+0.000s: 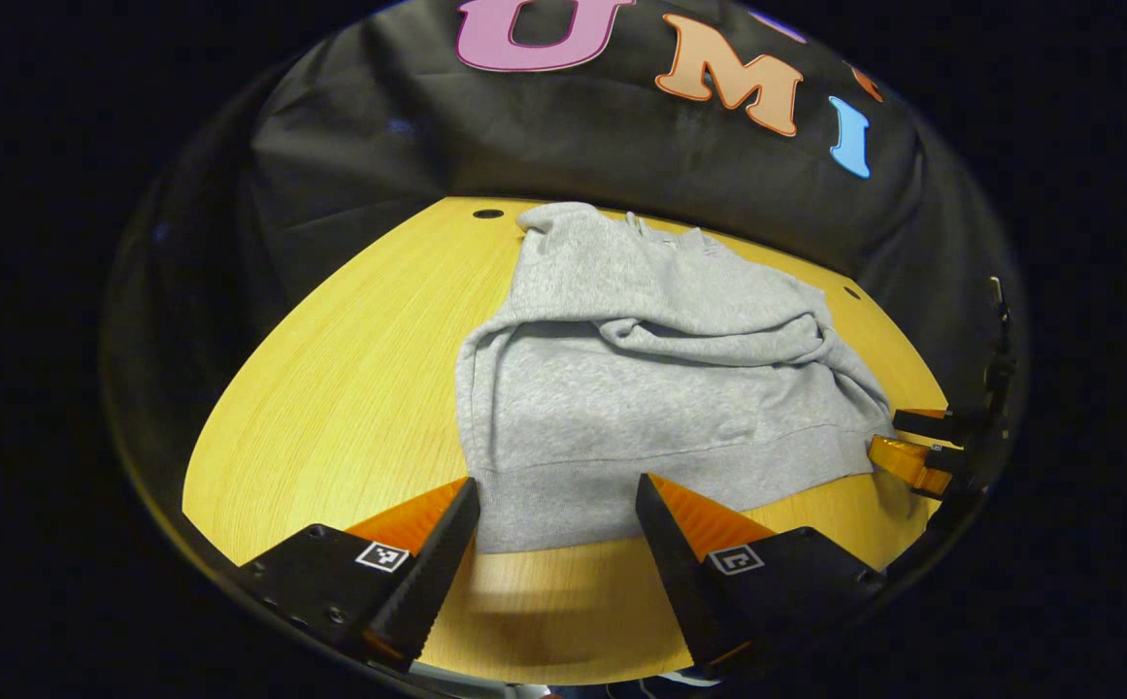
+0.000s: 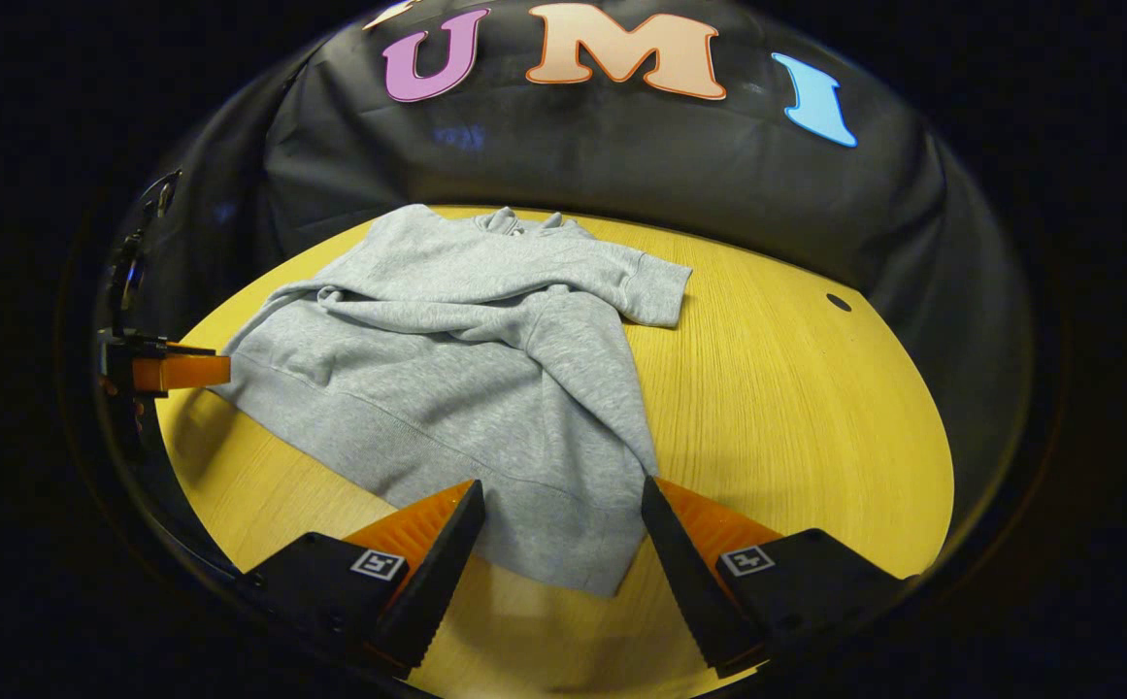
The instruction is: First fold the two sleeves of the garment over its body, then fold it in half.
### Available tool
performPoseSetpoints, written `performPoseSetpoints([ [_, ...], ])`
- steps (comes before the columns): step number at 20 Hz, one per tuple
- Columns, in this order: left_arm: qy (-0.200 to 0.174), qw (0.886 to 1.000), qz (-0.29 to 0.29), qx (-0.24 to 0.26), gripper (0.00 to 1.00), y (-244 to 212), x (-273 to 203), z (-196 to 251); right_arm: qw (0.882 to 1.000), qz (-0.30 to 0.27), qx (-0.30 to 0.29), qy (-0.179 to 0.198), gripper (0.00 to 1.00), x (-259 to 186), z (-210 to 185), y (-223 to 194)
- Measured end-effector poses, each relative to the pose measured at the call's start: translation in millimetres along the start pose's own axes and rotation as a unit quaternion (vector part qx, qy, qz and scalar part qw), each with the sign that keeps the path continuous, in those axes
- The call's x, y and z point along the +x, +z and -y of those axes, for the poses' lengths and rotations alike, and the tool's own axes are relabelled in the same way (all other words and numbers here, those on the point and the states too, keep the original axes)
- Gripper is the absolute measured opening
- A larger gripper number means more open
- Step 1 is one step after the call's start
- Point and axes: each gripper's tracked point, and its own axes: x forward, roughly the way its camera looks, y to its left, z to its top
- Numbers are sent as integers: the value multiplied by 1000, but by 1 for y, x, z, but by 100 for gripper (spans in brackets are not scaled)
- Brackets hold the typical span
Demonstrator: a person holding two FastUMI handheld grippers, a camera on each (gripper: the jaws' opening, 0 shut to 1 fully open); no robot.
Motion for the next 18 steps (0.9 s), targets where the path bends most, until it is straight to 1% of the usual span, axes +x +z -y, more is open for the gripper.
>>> performPoseSetpoints([
  [4,10,1000,-3,18,96,-5,3,-4,1000,-5,21,-12,100,-5,5,-7],
  [7,15,999,5,32,96,-6,4,-7,997,-10,74,-6,100,-5,5,-11],
  [10,18,999,17,23,96,-7,4,-7,998,-2,60,-7,100,-4,0,-11],
  [11,16,999,17,23,95,-7,4,-6,998,-2,61,-5,99,-3,-3,-11],
  [12,16,999,18,25,94,-7,6,-5,998,0,63,-5,91,-2,-4,-11],
  [13,14,999,19,27,89,-6,6,-4,998,0,65,-3,88,-2,-6,-11],
  [14,10,999,20,25,88,-6,5,-2,998,0,65,1,82,-3,-9,-11],
  [15,4,1000,20,23,83,-5,6,0,998,-1,66,5,77,-3,-14,-11],
  [16,-4,1000,21,20,76,-5,7,3,998,-3,62,8,63,-3,-18,-11],
  [17,-12,1000,20,17,61,-5,7,5,998,-4,59,12,54,-3,-20,-10],
  [18,-21,1000,20,11,53,-4,7,8,998,-9,63,16,46,-3,-25,-11],
])
